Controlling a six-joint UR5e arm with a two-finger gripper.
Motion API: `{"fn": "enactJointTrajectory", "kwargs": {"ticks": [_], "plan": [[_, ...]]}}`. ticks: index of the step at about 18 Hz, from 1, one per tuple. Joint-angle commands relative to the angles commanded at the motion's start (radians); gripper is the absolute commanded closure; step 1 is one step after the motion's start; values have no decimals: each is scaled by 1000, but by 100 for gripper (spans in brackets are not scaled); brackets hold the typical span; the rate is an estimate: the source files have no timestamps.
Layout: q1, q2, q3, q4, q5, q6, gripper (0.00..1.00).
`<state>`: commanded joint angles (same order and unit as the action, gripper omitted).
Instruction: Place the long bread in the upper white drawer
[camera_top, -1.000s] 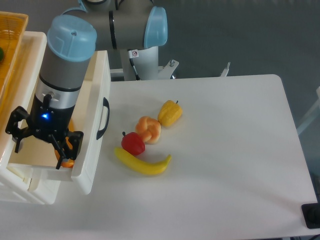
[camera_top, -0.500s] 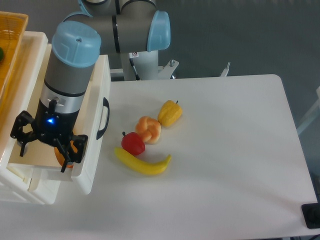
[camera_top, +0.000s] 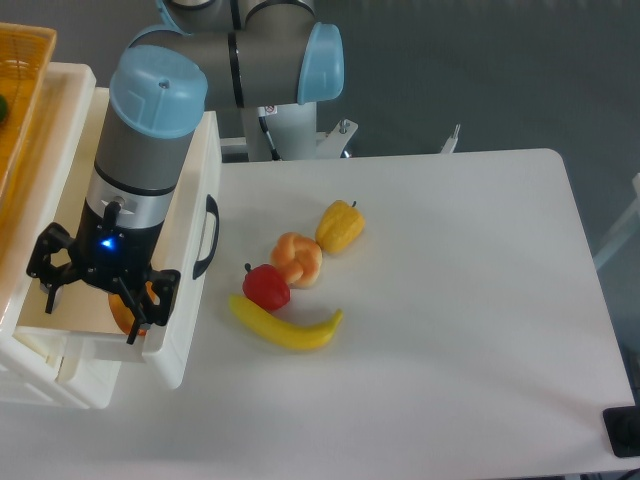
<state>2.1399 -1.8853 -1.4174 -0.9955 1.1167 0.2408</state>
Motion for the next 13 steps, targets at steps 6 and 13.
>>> {"fn": "enactJointTrajectory", "kwargs": {"ticks": [6,13], "plan": [[-8,8,-26,0,0,3,0],[-8,26,-38,0,-3,5,0]]}}
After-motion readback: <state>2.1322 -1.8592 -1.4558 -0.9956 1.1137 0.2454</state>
